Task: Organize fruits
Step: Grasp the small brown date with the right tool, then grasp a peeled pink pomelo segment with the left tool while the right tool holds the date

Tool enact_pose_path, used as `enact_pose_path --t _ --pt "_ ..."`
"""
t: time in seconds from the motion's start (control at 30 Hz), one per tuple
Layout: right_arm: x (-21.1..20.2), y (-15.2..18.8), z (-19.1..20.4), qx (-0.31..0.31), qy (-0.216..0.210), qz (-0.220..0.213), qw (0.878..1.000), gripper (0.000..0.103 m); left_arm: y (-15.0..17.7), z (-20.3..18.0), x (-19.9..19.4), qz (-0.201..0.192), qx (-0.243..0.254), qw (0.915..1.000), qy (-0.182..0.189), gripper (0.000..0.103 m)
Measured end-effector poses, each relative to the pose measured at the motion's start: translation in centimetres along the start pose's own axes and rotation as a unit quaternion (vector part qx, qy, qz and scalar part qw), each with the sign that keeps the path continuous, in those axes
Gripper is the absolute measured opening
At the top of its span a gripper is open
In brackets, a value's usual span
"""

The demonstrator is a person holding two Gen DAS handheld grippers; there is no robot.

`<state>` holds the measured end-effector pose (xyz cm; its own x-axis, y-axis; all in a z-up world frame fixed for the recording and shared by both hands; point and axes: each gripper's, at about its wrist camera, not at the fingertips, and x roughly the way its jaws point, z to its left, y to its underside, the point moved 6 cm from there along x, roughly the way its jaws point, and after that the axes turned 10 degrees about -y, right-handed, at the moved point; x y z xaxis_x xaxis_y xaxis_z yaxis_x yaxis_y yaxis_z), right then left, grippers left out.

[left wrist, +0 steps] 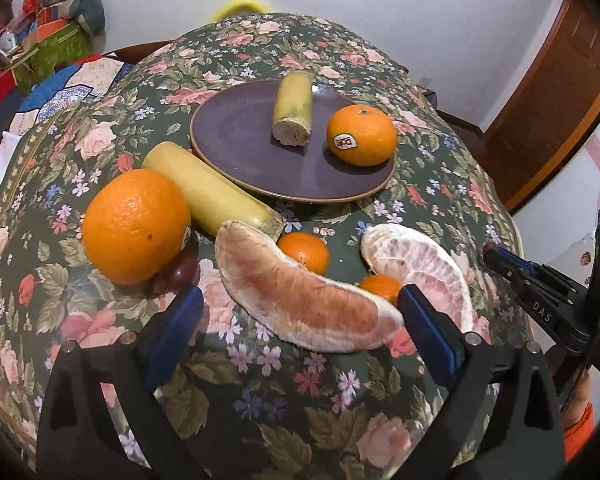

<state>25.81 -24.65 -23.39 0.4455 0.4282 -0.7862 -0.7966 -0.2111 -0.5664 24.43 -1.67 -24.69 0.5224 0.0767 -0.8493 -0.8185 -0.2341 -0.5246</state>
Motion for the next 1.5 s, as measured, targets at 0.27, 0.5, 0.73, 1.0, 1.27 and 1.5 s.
enact_pose_path --t 0.27,0.5,0.73,1.0,1.27,1.5 --pt "-2.0 -0.4 3.9 -0.027 -0.026 -0.020 0.999 0.014 1.5 0.6 -1.4 0.009 0.006 0.9998 0.014 0.099" --pt "-2.4 -0.3 6.3 -0.045 -0.038 -0.026 0.998 0.014 1.8 -0.6 -0.4 0.016 0.006 0.9997 0.016 0.099" --pt "-2.6 -0.2 7.0 -0.046 -0.043 -0.026 0.998 0.014 1.3 -0.9 0.4 0.001 0.012 0.9999 0.000 0.089" --pt "-2.8 -0.1 8.3 -0.049 -0.053 -0.030 0.997 0.014 2.6 2.7 -2.5 -0.020 0.011 0.9997 -0.001 0.079" --pt "-2.4 -0.2 10.4 -0.059 -0.067 -0.031 0.996 0.014 3.2 5.3 -1.7 0.001 -0.011 0.9999 -0.010 0.073" --pt "-2.1 -0.5 11.5 -0.066 -0.071 -0.031 0.995 0.015 2.1 4.3 0.3 0.002 -0.006 0.9997 -0.022 0.061"
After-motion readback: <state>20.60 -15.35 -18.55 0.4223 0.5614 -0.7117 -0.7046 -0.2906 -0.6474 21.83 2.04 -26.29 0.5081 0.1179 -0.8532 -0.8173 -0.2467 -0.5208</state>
